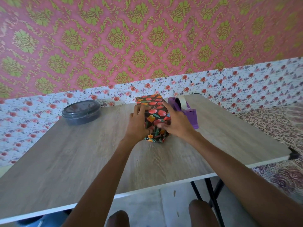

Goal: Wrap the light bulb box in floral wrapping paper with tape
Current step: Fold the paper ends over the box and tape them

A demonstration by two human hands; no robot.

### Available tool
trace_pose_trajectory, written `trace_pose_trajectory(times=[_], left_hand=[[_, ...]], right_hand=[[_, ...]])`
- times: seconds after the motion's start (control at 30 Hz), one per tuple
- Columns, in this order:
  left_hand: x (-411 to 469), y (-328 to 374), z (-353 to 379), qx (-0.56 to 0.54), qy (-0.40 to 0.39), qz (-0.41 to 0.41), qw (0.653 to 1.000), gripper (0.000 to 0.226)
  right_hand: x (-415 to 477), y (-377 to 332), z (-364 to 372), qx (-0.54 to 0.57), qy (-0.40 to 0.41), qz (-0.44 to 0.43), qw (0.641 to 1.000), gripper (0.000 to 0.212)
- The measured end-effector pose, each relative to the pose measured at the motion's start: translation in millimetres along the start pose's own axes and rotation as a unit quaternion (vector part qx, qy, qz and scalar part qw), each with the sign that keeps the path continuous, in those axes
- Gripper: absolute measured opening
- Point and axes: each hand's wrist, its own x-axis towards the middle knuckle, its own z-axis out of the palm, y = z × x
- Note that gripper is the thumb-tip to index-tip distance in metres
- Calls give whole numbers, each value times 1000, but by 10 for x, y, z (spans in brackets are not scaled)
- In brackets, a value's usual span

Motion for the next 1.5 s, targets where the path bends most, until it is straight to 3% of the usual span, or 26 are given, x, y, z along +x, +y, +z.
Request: trace_pose_trajectory(times=[0.17, 0.3, 0.4, 0.5, 0.6, 0.67, 0.8, 0.97, 1.07, 1.17, 1.23, 1.3, 1.37, 1.43, 1.5], left_hand=[[43, 43, 3, 7, 7, -22, 1000, 73], [20, 43, 19, -17, 9, -19, 1000, 75], [-40, 27, -27, -115, 30, -63, 991, 77], [-148, -32, -76, -229, 87, -154, 957, 68], [-275, -66, -88, -287, 91, -223, 927, 71], [-365, -66, -137, -246, 75, -235, 937, 68], [-452, -89, -282, -139, 45, -183, 972, 78], [-407, -41, -486, 5, 72, -71, 995, 72], [-321, -17, -534, 3, 79, -52, 996, 58], [-275, -23, -536, -37, 89, -57, 994, 56], [-278, -42, -521, -46, 97, -56, 993, 52], [-290, -29, -491, -47, 108, -57, 991, 48], [-304, 4, -470, -48, 113, -73, 990, 45], [-324, 50, -466, -56, 117, -85, 988, 42], [-349, 75, -467, -63, 129, -98, 985, 40]], right_hand=[[-2, -56, 25, -93, 46, 8, 995, 83], [-49, -31, 12, -33, 56, 22, 998, 82], [-70, -15, 21, 48, 134, 59, 988, 81], [-21, -130, -34, 198, 175, 21, 964, 56], [61, -265, -17, 174, 161, -32, 971, 40], [81, -326, 24, 162, 147, -37, 975, 42], [13, -383, 89, 114, 123, -42, 985, 46], [20, -414, 95, 93, 106, -62, 988, 45], [2, -394, 40, 103, 104, -65, 987, 46], [-57, -310, -11, 182, 127, -72, 972, 53], [-100, -217, -16, 215, 123, -23, 969, 70], [-142, -126, -5, 221, 64, 55, 972, 83], [-157, -60, 27, 197, 24, 80, 977, 68], [-148, -24, 37, 163, 52, 56, 984, 38], [-125, -55, 4, 161, 95, 31, 982, 22]])
